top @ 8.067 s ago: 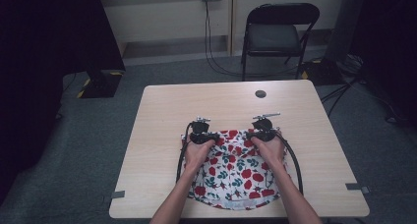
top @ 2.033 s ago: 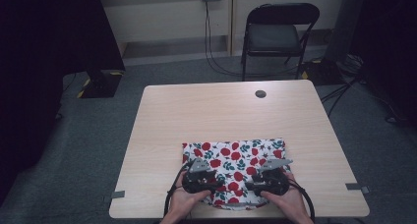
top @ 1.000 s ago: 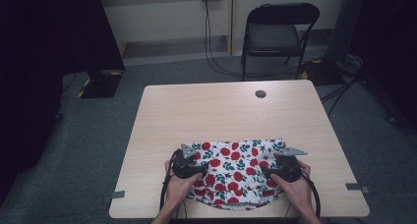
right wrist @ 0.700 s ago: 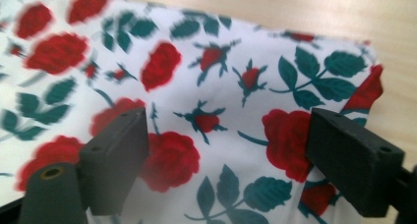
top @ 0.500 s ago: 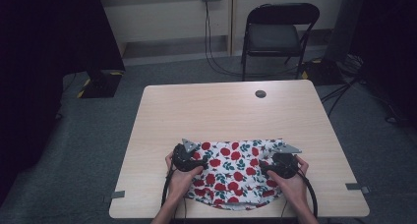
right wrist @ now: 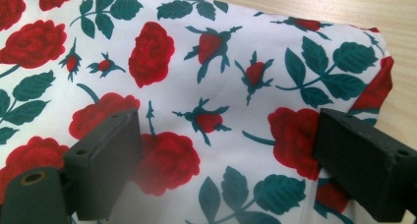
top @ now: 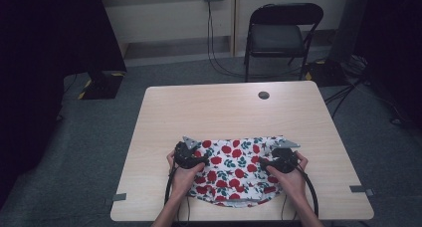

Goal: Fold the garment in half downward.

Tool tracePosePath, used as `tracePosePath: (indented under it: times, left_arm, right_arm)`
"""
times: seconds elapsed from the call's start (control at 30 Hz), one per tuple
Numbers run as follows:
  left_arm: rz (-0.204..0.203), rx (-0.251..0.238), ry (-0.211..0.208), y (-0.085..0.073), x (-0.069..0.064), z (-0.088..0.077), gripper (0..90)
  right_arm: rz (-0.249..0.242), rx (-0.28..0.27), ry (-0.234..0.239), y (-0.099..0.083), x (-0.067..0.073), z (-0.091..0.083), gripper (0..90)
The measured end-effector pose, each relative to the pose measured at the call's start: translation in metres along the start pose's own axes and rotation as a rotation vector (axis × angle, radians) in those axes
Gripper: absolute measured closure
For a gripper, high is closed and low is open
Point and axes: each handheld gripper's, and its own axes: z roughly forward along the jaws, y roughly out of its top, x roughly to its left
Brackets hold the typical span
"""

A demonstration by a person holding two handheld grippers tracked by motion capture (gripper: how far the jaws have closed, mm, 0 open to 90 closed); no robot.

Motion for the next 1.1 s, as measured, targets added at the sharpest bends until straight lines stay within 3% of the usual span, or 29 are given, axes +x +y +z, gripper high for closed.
tracePosePath:
  times: [0.5,0.6,0.7,0.8,0.87,0.97,1.1]
  left_arm:
    - [-0.024,0.001,0.017,0.010,0.007,0.012,16.0]
    - [-0.047,-0.008,0.010,0.010,0.009,0.012,16.2]
    - [-0.027,-0.008,0.010,0.009,0.008,0.011,16.3]
    - [-0.037,-0.013,-0.004,0.010,0.009,0.008,13.2]
    - [-0.029,-0.013,0.014,0.010,0.010,0.004,9.9]
    - [-0.053,-0.023,-0.016,0.009,0.018,-0.009,6.5]
    - [-0.047,-0.060,-0.011,0.001,0.032,-0.026,2.9]
  right_arm:
    - [0.005,-0.001,-0.005,0.016,-0.001,0.017,7.0]
    - [0.005,-0.001,-0.005,0.015,0.000,0.017,6.9]
    - [0.004,0.005,0.007,0.015,0.000,0.014,6.6]
    - [0.021,-0.016,0.025,0.015,-0.002,0.009,5.1]
    - [0.031,-0.030,0.024,0.015,-0.005,0.003,4.1]
    - [0.080,-0.067,0.081,0.016,-0.013,-0.009,2.6]
    - [0.075,-0.102,0.077,0.014,-0.023,-0.027,1.9]
